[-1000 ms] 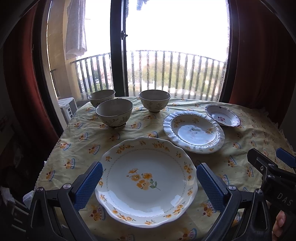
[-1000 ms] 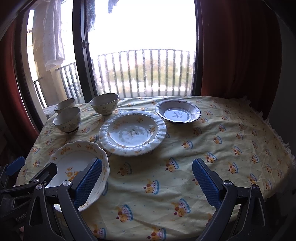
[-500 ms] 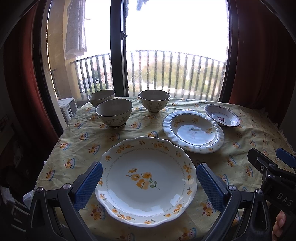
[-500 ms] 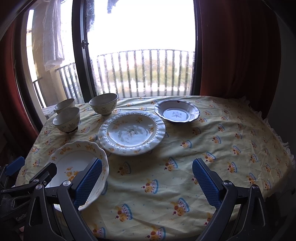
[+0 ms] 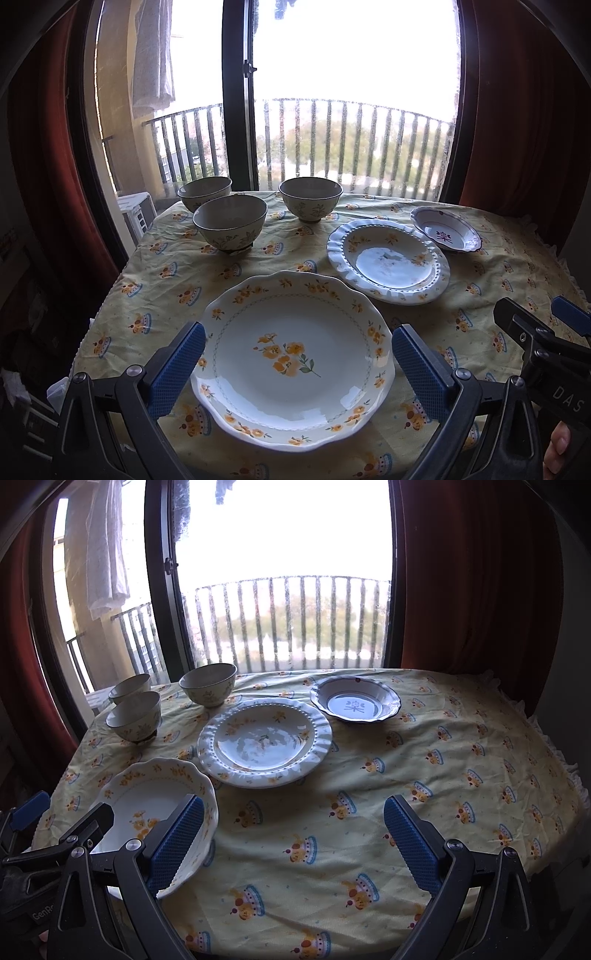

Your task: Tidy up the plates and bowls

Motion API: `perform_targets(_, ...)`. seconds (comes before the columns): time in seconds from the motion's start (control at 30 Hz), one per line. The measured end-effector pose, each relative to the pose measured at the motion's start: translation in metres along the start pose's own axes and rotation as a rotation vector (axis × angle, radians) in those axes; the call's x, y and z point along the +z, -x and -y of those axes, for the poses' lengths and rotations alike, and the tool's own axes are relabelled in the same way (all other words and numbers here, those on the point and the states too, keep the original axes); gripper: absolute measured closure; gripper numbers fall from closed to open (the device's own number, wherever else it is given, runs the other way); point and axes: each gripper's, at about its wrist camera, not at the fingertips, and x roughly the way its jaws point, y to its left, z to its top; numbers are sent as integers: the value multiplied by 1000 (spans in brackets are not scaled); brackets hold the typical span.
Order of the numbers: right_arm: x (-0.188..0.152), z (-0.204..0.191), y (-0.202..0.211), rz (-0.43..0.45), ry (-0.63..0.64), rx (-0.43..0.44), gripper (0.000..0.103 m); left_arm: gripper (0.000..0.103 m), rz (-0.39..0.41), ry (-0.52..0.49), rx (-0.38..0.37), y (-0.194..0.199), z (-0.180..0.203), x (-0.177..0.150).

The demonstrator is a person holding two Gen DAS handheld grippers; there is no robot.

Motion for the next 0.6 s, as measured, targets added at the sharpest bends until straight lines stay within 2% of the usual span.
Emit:
perform_targets(0.23, 6, -13, -5, -8, 34, 25, 4, 3, -18, 6, 35, -5, -8, 9)
perform_targets(0.6, 18, -54, -52, -122, 24, 66, 4, 7, -112, 17, 73, -47, -41, 22)
